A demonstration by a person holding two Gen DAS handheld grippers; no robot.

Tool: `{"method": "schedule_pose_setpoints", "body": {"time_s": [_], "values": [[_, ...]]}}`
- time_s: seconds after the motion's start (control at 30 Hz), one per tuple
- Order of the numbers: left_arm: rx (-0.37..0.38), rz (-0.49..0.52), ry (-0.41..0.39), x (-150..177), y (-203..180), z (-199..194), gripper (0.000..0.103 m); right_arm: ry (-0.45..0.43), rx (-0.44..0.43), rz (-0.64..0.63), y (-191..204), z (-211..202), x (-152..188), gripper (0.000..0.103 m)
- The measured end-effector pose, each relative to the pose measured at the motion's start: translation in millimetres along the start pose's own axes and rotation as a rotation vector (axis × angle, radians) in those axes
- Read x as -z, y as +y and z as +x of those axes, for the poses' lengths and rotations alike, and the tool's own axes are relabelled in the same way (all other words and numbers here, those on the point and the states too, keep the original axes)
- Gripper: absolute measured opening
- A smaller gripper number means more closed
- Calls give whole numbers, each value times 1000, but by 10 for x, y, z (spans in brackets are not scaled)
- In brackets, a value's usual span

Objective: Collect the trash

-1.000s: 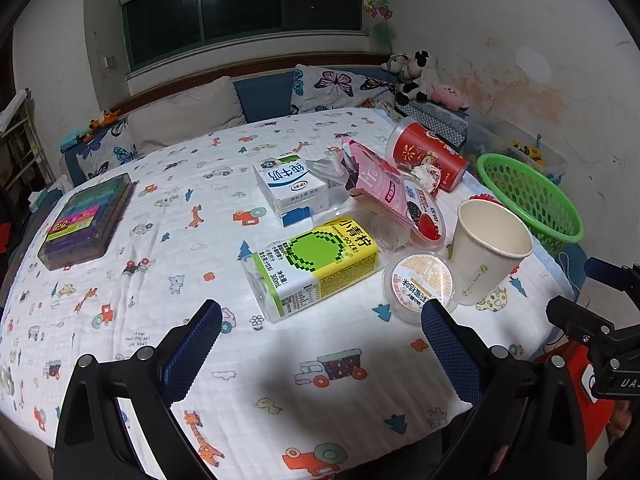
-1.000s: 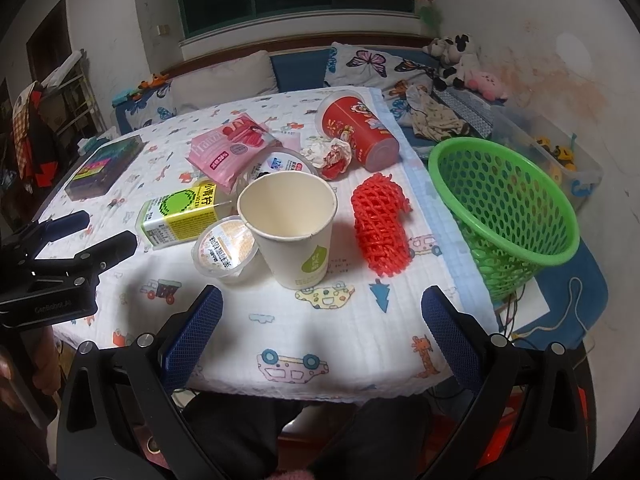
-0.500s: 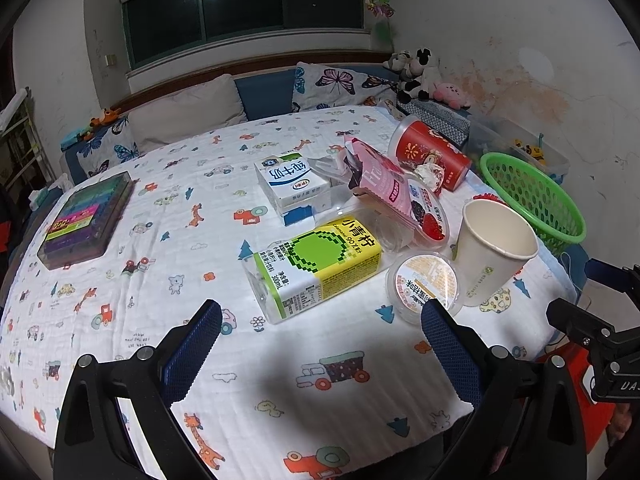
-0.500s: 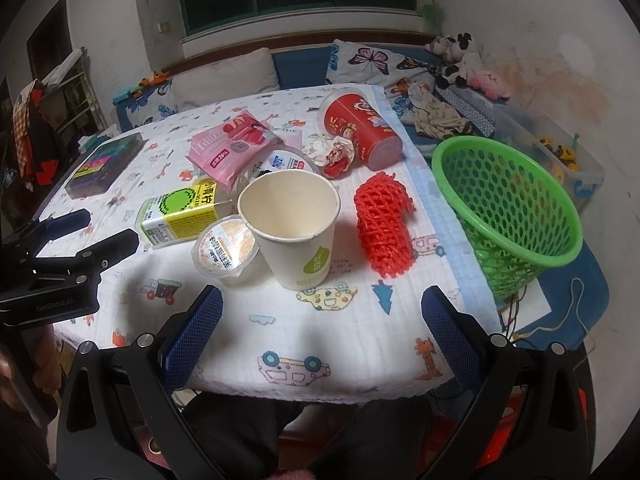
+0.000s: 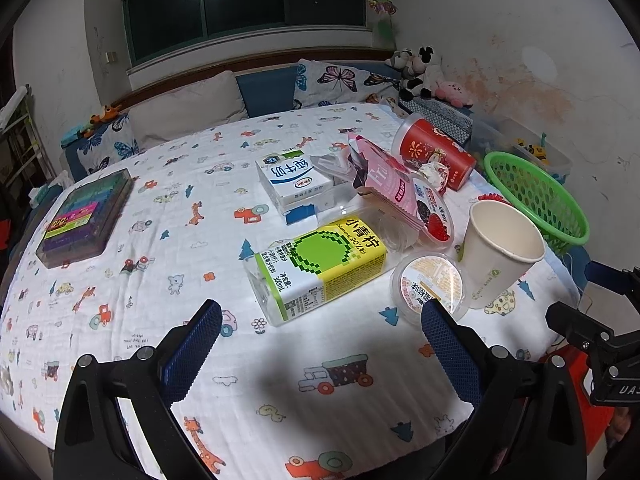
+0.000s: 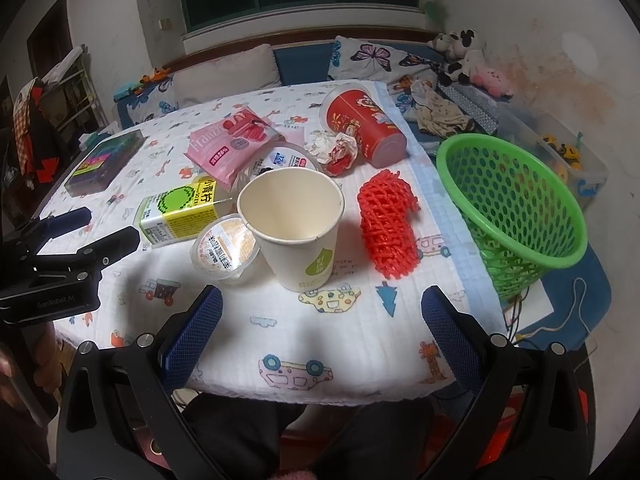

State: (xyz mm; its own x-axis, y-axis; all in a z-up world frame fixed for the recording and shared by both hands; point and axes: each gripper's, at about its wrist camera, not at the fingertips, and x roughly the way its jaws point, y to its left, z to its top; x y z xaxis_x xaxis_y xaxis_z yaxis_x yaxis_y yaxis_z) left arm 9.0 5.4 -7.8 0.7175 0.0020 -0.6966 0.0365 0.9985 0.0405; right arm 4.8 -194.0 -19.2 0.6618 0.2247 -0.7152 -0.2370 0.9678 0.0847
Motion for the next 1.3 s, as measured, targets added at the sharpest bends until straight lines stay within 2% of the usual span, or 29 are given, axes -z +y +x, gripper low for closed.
{"method": "schedule_pose_setpoints", "body": {"time_s": [1.13, 1.3], "values": [[-10, -3, 26, -236, 83, 245, 97, 14, -49, -31, -1, 212, -202, 99], [-4, 1, 25, -339, 82, 291, 97, 24, -59, -48, 35, 300, -262, 95]]}}
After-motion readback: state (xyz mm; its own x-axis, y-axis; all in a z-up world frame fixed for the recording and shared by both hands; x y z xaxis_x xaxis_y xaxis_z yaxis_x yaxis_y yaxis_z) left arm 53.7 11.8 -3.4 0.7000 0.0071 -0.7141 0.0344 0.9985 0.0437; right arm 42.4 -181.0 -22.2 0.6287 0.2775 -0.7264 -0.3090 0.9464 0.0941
